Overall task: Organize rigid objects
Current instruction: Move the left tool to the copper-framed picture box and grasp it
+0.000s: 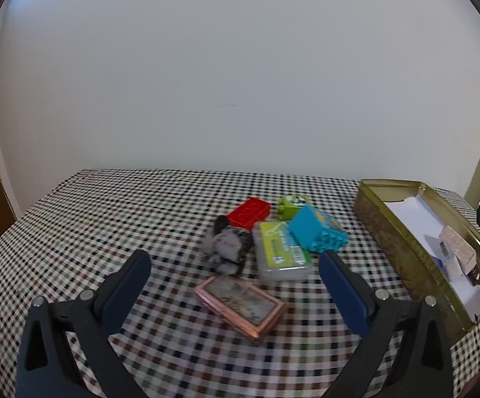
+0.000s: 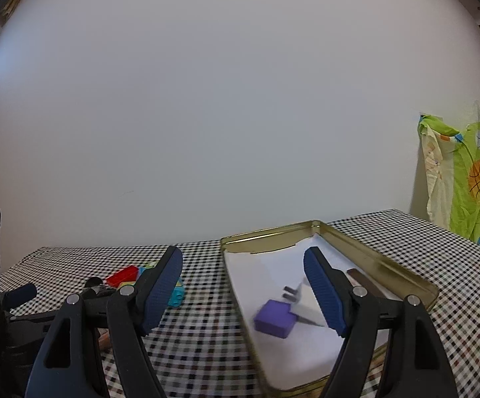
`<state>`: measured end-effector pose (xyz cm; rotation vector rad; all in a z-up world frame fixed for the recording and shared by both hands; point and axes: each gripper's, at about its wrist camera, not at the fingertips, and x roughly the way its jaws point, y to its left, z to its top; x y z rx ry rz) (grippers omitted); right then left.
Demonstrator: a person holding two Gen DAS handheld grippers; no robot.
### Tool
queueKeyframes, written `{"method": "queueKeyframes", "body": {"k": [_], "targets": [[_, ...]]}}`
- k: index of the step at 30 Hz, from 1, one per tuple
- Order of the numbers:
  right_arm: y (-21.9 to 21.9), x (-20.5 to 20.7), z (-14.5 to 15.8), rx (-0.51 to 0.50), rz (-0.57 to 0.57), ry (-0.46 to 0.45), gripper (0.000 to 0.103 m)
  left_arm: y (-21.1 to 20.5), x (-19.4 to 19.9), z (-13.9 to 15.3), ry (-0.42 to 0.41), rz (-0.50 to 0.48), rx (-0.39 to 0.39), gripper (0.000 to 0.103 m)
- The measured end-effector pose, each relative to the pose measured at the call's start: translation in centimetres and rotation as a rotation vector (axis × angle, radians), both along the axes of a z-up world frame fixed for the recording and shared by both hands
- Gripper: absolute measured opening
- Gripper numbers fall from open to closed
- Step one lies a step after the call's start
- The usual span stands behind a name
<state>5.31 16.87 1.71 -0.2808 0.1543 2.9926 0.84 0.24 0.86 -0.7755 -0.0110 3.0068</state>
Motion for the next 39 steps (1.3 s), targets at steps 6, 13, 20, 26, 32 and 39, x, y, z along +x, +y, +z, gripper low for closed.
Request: {"method": "queueKeyframes", "body": {"k": [6,13,20,26,32,39], "targets": [[-1.7,-0.5,-0.3,0.005,0.021,-0.032,0.078,-2.6,-0.5,-0.1,0.005,0.033,-0.003,0.102],[-3.6,-0.8,-0.7,0.011,0.057,-0.055,0.078,-6.6,-1.8,-0.4,-0.017,0.087,0.017,0.102],[-5.2,-0.9,-1.0,0.003,0.09,-0.068,0.078,-7.6,-2.4,-0.9,-0.048,0.08,0.032,0.102],[-5.3,-1.0,-1.3,0.003,0.088,-0.069,0.078,-4.0,-3.7,-1.7,-0.124,-0.072,-0.03,0.102],[-5.3,-1.5,-1.5,0.005,0.101,-0.072,0.078,-1.6,-6.2,-3.4,-0.267,-0.039,0.006,0.102],[-4.9,-1.7,-1.5,-0.02,0.108,-0.08,0.078,-0.8,-8.8,-5.6,-0.418,0.029,0.053,0.1]]}}
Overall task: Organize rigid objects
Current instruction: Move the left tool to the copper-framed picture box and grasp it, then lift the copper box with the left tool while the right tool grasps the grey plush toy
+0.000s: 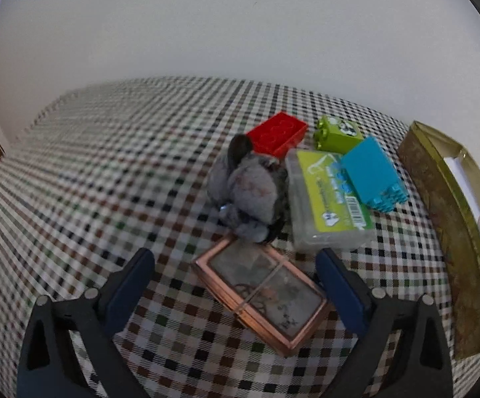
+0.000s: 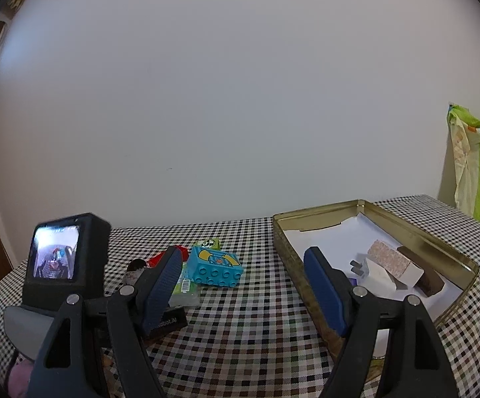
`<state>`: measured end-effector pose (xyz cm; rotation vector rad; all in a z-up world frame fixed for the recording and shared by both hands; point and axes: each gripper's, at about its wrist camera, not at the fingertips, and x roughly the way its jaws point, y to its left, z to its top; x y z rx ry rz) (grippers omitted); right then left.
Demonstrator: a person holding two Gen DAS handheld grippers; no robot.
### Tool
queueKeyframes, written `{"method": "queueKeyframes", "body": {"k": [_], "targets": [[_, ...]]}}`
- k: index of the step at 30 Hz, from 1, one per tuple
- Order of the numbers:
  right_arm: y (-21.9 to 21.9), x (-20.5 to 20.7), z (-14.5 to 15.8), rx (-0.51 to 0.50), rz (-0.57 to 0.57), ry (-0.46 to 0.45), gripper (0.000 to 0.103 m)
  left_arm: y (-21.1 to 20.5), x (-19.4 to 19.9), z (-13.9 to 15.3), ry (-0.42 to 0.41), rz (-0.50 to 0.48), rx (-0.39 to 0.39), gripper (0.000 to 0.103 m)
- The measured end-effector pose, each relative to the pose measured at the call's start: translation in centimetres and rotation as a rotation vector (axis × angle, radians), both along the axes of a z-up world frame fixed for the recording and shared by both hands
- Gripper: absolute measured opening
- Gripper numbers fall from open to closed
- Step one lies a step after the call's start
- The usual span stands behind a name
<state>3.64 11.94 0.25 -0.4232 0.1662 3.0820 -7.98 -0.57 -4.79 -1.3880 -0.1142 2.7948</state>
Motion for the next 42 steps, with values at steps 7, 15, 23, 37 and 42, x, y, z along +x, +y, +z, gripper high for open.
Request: {"method": "queueKeyframes", "body": {"k": [7,15,23,37,42], "targets": [[0.4,-0.3,0.0,-0.029,-0.006,-0.015,0.078,-2.4,0.8,-0.2,0.004,-0.018,-0.001,0.095],[0.6,-0.6,-0.1,-0.044,-0.003,-0.036,0.078,-6.2,0.8,0.4,0.038,-0.052,0.037,0.045],[0.3,-0.6,-0.1,-0.047,0.003,-0.042,0.078,-7.4,0.0,0.7,0.06,-0.047,0.101,0.044],[-4.3,-4.8,-1.2,-0.094,0.227,-0.211,0.074,-10.9,-2.3,3.6,0.279,0.112,-0.066,0.044],[-8.8,-8.5,-2.0,-0.138,0.33,-0.328,0.064,-14.3,-2.6,3.8,0.297,0.188,-0.052,0.044]]}}
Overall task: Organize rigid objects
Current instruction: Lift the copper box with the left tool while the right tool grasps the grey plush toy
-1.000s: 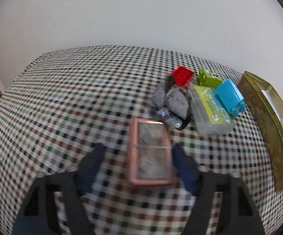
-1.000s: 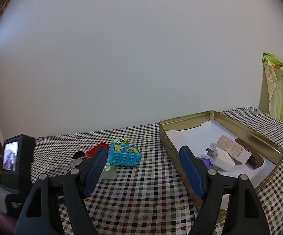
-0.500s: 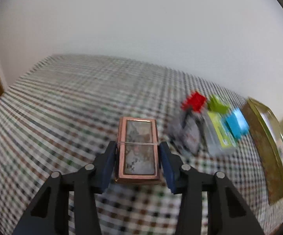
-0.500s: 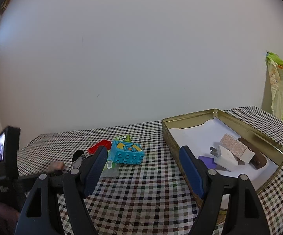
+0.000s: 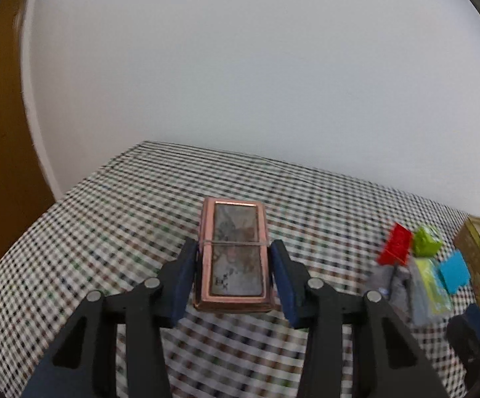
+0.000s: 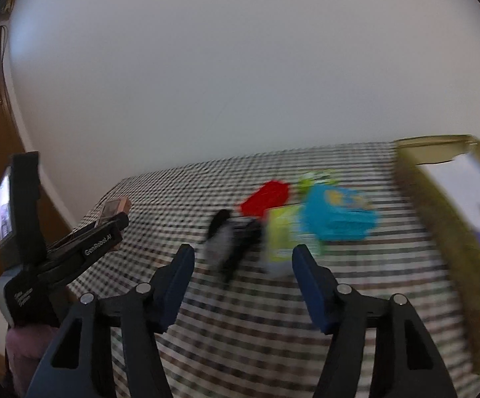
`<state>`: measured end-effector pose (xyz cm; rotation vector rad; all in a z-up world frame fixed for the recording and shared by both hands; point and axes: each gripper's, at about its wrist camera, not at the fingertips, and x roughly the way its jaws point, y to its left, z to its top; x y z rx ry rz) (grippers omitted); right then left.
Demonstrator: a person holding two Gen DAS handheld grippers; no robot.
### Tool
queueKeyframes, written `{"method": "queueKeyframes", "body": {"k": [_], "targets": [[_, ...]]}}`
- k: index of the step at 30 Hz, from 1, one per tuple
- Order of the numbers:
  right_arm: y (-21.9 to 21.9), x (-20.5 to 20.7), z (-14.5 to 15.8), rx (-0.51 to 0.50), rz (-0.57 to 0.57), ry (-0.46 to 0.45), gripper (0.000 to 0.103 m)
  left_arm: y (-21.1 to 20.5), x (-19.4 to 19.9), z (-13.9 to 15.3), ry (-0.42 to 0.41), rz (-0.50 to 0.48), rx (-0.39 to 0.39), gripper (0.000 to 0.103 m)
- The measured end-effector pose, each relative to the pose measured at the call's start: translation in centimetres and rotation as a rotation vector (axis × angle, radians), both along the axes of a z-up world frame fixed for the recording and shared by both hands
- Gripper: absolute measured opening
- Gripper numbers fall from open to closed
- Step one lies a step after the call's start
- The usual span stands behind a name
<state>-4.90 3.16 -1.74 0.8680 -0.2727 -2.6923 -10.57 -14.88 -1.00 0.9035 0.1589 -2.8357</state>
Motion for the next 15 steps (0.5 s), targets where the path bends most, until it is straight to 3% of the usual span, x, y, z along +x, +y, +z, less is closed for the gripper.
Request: {"method": "queueKeyframes", "body": {"k": [3,6,8,15], "targets": [[-2.1,-2.3,-0.9,-0.02,0.027,-0.068,0.064,-1.1,-0.2,-0.2,-0.015,0.043,0.024,0.044],[-3.5,-4.3,-1.9,-0.012,0.027,-0.129,0.064,-1.5,-0.6,-0.6,-0.028,0.026,0.042,0.044],[-4.3,-5.3,-2.2,0.038,-0.007,-0.158,0.064,-1.4,-0.3,-0.3,-0.01,0.027,0.027,0.044],[-4.7,-8.6,-3.3,0.045,-0.09,-0.236,0.063,-2.2,0.3,-0.3,-0.017,0.036,0.034,0.044]]}}
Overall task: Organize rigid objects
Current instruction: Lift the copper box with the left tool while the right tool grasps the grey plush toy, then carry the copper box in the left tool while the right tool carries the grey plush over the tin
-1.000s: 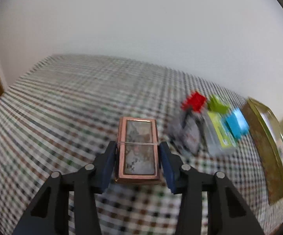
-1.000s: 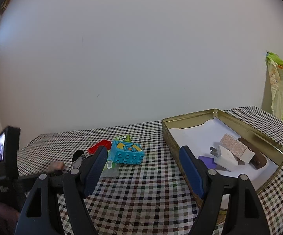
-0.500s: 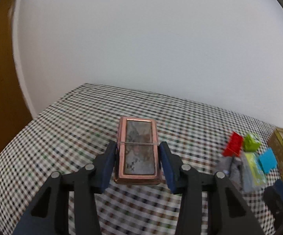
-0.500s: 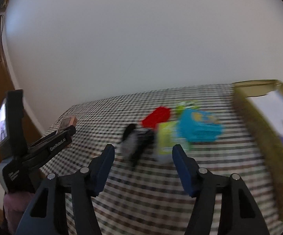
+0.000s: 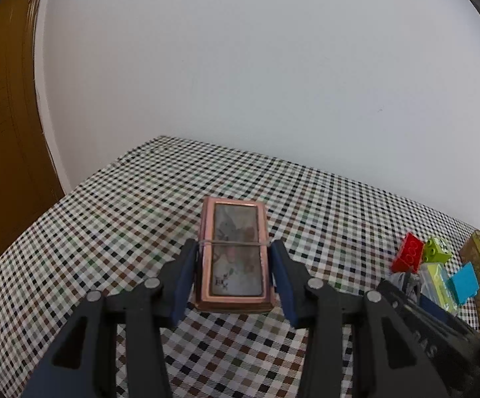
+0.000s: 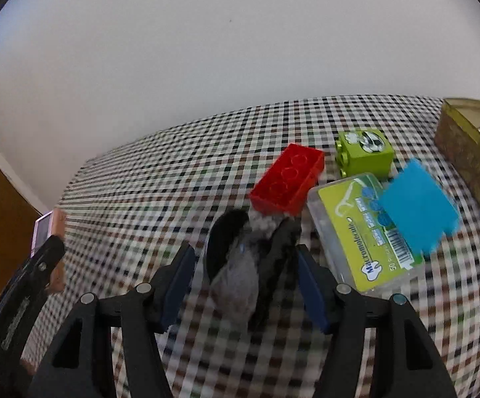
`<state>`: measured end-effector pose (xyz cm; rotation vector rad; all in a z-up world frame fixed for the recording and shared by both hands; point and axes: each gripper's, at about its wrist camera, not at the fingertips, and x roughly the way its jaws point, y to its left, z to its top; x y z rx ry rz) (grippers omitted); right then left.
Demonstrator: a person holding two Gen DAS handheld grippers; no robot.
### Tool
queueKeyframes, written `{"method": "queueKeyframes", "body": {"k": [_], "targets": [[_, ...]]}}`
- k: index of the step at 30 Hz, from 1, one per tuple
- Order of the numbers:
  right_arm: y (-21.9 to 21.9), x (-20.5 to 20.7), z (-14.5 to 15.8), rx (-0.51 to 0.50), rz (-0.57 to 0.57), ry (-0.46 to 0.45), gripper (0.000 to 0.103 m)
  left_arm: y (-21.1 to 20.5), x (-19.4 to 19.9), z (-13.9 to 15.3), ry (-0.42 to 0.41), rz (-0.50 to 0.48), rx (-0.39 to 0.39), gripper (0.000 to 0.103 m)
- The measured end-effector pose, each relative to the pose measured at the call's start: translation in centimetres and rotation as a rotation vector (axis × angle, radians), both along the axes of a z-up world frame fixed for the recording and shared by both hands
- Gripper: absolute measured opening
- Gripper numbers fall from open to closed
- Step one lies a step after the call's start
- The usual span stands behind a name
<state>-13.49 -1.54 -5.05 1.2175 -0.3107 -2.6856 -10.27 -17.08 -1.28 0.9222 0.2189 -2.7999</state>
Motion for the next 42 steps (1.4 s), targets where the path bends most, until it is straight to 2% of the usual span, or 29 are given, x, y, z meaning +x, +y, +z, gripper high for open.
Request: {"method": "queueKeyframes", "body": {"k": [1,2,5,9,15,20,23,36,38,42], "targets": [[-0.2,-0.3,0.2,0.018,0.0,0.0,0.051,-0.2,0.0,-0.1,-0.005,0.002,0.009,0.044],[-0.4,-0.4,0.1,0.049,0.003,-0.005,0.049,-0.4,-0.1,-0.1,-0.012,0.004,0.023,0.044],[-0.8,-0.1,0.1,0.064,0.033,-0.003,0.049,-0.5,-0.2,-0.3,-0.019,0.0,0.041,0.044],[-1.2,1.6,0.5,0.035,0.084,0.018,0.048,-0.3,-0.2,-0.2,-0.005,-0.005,0.026,0.044],[-0.2,5.5,3.7,0.047,0.123,0.223,0.048,0.9,0.4,0.4,0.051,-0.047,0.007,0.044],[2.0,8.9,5.4,0.126,0.074,0.395,0.048,2.8,1.2,0.7,0.099,-0.08,-0.052,0.044],[3.2,10.1,5.9,0.16,0.036,0.458,0.048,3.9,1.6,1.0,0.123,-0.093,-0.081,0.044],[5.5,13.0,6.7,0.251,-0.007,0.573,0.048,8.6,4.0,1.3,0.149,-0.156,-0.083,0.044],[7.1,15.0,7.9,0.264,-0.009,0.589,0.048,9.3,4.2,1.2,0.146,-0.171,-0.074,0.044],[8.5,15.7,8.2,0.272,-0.032,0.611,0.048,11.3,5.0,1.1,0.153,-0.206,-0.08,0.044]]}}
